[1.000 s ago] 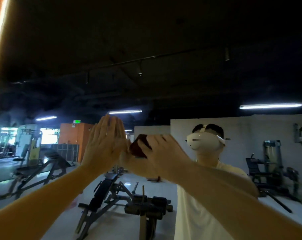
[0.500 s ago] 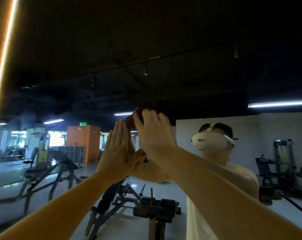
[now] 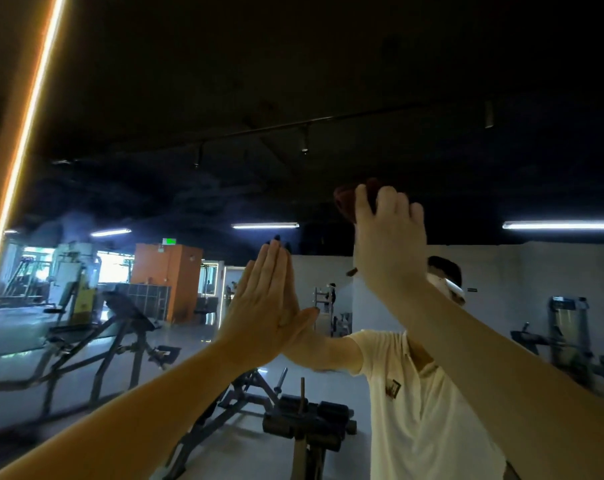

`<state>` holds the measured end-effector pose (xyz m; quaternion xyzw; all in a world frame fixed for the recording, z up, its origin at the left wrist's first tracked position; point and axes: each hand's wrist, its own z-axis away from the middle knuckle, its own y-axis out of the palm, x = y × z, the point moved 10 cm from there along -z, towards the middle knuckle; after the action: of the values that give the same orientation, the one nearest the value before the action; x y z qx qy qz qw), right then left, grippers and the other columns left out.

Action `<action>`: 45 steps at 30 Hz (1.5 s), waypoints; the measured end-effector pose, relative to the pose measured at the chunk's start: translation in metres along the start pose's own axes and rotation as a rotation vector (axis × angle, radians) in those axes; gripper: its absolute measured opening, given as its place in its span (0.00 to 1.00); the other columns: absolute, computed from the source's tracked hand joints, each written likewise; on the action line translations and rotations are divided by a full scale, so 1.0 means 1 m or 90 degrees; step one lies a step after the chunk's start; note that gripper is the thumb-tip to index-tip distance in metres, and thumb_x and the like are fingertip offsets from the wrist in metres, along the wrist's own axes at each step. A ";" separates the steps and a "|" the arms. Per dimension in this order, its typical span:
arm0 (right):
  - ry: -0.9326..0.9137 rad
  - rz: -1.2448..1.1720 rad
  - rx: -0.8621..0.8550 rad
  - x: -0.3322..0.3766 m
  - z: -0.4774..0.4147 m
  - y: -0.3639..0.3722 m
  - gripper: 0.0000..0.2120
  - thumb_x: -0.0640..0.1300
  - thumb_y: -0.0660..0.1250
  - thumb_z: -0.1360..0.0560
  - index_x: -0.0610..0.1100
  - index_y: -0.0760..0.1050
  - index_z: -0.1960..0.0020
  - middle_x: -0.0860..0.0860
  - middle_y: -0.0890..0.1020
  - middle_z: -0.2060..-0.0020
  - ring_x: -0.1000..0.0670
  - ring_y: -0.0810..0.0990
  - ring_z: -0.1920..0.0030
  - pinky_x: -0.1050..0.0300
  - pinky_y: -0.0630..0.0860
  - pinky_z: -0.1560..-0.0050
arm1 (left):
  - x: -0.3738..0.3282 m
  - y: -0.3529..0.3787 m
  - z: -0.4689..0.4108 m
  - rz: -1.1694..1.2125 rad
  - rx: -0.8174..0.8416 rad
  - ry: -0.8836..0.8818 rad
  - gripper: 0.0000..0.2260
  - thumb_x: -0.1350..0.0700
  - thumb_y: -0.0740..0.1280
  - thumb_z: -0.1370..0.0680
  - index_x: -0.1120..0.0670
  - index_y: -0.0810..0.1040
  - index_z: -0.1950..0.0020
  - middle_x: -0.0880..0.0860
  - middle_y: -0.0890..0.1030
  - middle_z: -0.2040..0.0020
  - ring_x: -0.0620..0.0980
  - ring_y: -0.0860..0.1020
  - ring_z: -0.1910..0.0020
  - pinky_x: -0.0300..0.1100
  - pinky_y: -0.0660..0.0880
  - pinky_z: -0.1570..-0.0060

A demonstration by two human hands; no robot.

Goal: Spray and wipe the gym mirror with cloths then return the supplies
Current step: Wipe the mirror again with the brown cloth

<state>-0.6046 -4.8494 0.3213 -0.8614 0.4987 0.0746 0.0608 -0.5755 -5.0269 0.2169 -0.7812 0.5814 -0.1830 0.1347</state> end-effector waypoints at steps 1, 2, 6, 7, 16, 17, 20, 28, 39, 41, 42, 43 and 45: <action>-0.020 -0.016 0.011 0.020 -0.004 0.007 0.32 0.47 0.68 0.22 0.40 0.64 0.22 0.38 0.72 0.40 0.38 0.74 0.43 0.42 0.73 0.39 | 0.001 -0.005 0.004 -0.002 -0.021 0.009 0.45 0.26 0.39 0.20 0.59 0.40 0.16 0.61 0.44 0.15 0.58 0.43 0.16 0.57 0.47 0.19; -0.038 -0.030 0.022 0.037 -0.009 0.013 0.32 0.47 0.68 0.22 0.40 0.63 0.22 0.38 0.72 0.39 0.38 0.74 0.42 0.42 0.73 0.39 | 0.005 -0.010 0.009 0.001 -0.051 0.015 0.42 0.30 0.47 0.18 0.61 0.47 0.16 0.63 0.52 0.16 0.61 0.50 0.17 0.62 0.53 0.21; -0.070 -0.071 0.050 0.106 -0.025 0.028 0.33 0.47 0.68 0.22 0.38 0.61 0.22 0.39 0.72 0.36 0.40 0.75 0.40 0.43 0.73 0.37 | 0.071 -0.005 0.026 0.009 -0.017 -0.108 0.49 0.26 0.52 0.24 0.55 0.38 0.16 0.59 0.43 0.16 0.57 0.42 0.17 0.58 0.48 0.19; -0.085 -0.074 0.052 0.125 -0.027 0.030 0.32 0.48 0.68 0.22 0.38 0.62 0.23 0.39 0.73 0.36 0.41 0.75 0.40 0.44 0.73 0.37 | 0.086 -0.003 0.027 0.010 0.023 -0.136 0.53 0.21 0.47 0.29 0.53 0.34 0.17 0.56 0.37 0.17 0.54 0.37 0.18 0.53 0.40 0.19; -0.218 -0.047 0.068 0.125 -0.005 0.022 0.29 0.47 0.71 0.25 0.43 0.68 0.26 0.42 0.74 0.39 0.42 0.76 0.41 0.45 0.73 0.37 | 0.113 0.016 0.040 0.002 0.149 -0.071 0.68 0.10 0.43 0.46 0.51 0.28 0.20 0.51 0.31 0.17 0.53 0.36 0.17 0.55 0.45 0.17; -0.177 -0.043 0.067 0.095 0.001 0.019 0.31 0.46 0.72 0.26 0.42 0.67 0.25 0.41 0.73 0.39 0.40 0.75 0.41 0.43 0.72 0.38 | 0.113 0.016 0.039 0.015 0.145 -0.071 0.68 0.09 0.42 0.47 0.51 0.29 0.20 0.51 0.31 0.17 0.53 0.36 0.17 0.56 0.46 0.17; -0.040 0.042 0.018 -0.004 0.029 -0.004 0.33 0.44 0.74 0.28 0.39 0.69 0.25 0.38 0.73 0.46 0.37 0.74 0.48 0.40 0.72 0.45 | 0.109 0.013 0.038 0.038 0.149 -0.071 0.70 0.09 0.38 0.50 0.53 0.26 0.21 0.51 0.26 0.20 0.52 0.30 0.19 0.51 0.37 0.20; 0.086 0.012 0.034 0.045 0.020 0.019 0.32 0.46 0.69 0.24 0.37 0.65 0.23 0.37 0.73 0.41 0.38 0.74 0.45 0.42 0.72 0.41 | 0.099 0.006 0.036 0.024 0.032 -0.001 0.64 0.19 0.56 0.37 0.56 0.35 0.16 0.62 0.49 0.18 0.63 0.53 0.20 0.64 0.60 0.26; -0.148 -0.025 0.093 0.191 0.017 0.047 0.32 0.47 0.70 0.24 0.41 0.66 0.23 0.40 0.76 0.39 0.41 0.77 0.42 0.43 0.74 0.39 | 0.112 0.027 0.042 -0.035 0.051 0.013 0.59 0.16 0.40 0.30 0.62 0.42 0.16 0.63 0.42 0.16 0.62 0.42 0.17 0.60 0.47 0.21; -0.095 0.010 0.094 0.141 0.038 0.037 0.39 0.46 0.78 0.32 0.40 0.69 0.25 0.40 0.76 0.45 0.40 0.78 0.48 0.44 0.77 0.45 | 0.113 0.030 0.041 -0.035 0.042 0.018 0.60 0.16 0.39 0.30 0.64 0.45 0.16 0.64 0.45 0.16 0.62 0.46 0.17 0.60 0.51 0.21; -0.064 0.032 0.089 0.112 0.048 0.030 0.40 0.45 0.80 0.34 0.39 0.70 0.25 0.39 0.76 0.47 0.40 0.78 0.50 0.44 0.78 0.48 | 0.115 0.033 0.041 -0.035 0.039 0.016 0.61 0.15 0.40 0.30 0.64 0.45 0.16 0.64 0.45 0.16 0.62 0.46 0.17 0.61 0.52 0.21; -0.033 0.061 0.083 0.083 0.059 0.023 0.40 0.45 0.80 0.33 0.39 0.69 0.25 0.39 0.76 0.48 0.40 0.78 0.52 0.43 0.78 0.50 | 0.116 0.034 0.040 -0.037 0.033 0.015 0.61 0.15 0.42 0.31 0.64 0.44 0.16 0.63 0.45 0.16 0.62 0.47 0.16 0.61 0.53 0.21; 0.031 0.096 0.078 0.034 0.079 0.010 0.36 0.45 0.78 0.29 0.38 0.68 0.25 0.37 0.75 0.48 0.37 0.76 0.51 0.41 0.76 0.49 | 0.117 0.035 0.039 -0.038 0.030 0.014 0.62 0.14 0.45 0.32 0.62 0.40 0.16 0.62 0.43 0.15 0.61 0.45 0.16 0.60 0.51 0.21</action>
<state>-0.6017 -4.8689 0.2371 -0.8177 0.5670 0.0272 0.0956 -0.5581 -5.1486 0.1823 -0.7929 0.5547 -0.2093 0.1409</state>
